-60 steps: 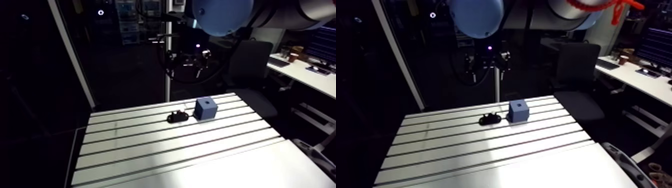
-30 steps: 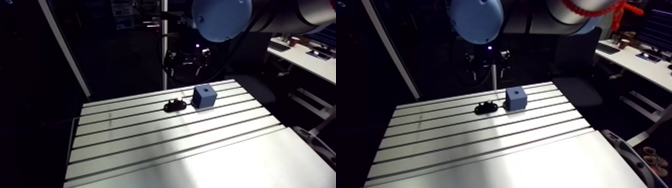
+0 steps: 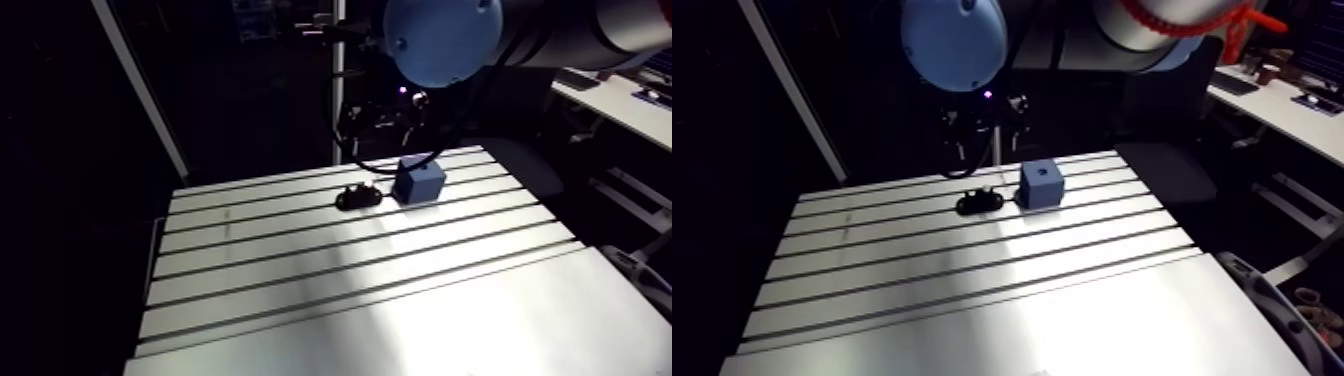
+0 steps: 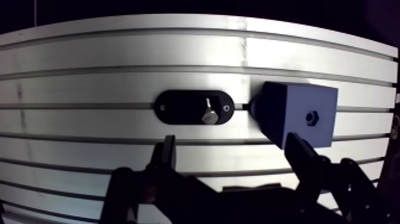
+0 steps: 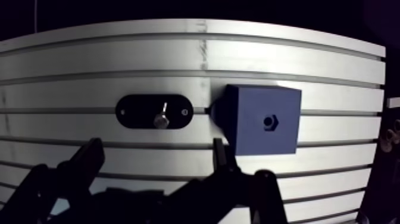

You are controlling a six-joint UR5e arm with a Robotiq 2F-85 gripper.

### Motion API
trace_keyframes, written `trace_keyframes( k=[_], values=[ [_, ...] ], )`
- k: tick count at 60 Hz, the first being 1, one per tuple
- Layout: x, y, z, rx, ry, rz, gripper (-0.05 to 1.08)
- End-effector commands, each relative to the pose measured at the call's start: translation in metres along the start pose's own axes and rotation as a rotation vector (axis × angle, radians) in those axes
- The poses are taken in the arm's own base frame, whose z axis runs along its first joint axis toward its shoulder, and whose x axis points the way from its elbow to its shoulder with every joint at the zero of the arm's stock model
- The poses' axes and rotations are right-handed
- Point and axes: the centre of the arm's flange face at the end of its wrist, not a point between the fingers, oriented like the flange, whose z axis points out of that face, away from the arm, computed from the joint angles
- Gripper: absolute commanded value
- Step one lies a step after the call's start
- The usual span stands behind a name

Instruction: Pick up the M10 bolt and insert it into the hex recess until seated.

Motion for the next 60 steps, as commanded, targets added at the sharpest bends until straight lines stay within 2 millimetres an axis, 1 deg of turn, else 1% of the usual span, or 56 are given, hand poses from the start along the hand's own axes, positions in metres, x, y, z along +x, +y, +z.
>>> trace_keyframes(
  k=[1, 7, 15, 18, 19, 20, 21, 24, 25, 27, 29, 35, 53, 60],
  values=[
    [0.000, -0.002, 0.015, 0.002, -0.013, -0.006, 0.01],
    [0.001, -0.002, 0.018, 0.003, -0.012, -0.007, 0.02],
    [0.001, -0.002, 0.020, 0.003, -0.011, -0.007, 0.07],
    [0.001, -0.001, 0.022, 0.002, -0.015, -0.007, 0.12],
    [0.001, -0.001, 0.022, 0.002, -0.015, -0.007, 0.12],
    [0.001, -0.002, 0.024, 0.004, -0.017, -0.008, 0.15],
    [0.001, -0.002, 0.024, 0.004, -0.017, -0.008, 0.15],
    [0.000, -0.003, 0.028, 0.007, -0.024, -0.009, 0.22],
    [0.000, -0.003, 0.028, 0.007, -0.024, -0.009, 0.22],
    [-0.001, -0.004, 0.032, 0.009, -0.030, -0.017, 0.28],
    [-0.001, -0.005, 0.033, 0.010, -0.033, -0.026, 0.29],
    [-0.001, -0.005, 0.040, 0.015, -0.043, -0.035, 0.31],
    [-0.002, -0.004, 0.049, 0.021, -0.057, -0.032, 0.35],
    [0.001, -0.004, 0.051, 0.015, -0.029, -0.034, 0.35]
  ],
)
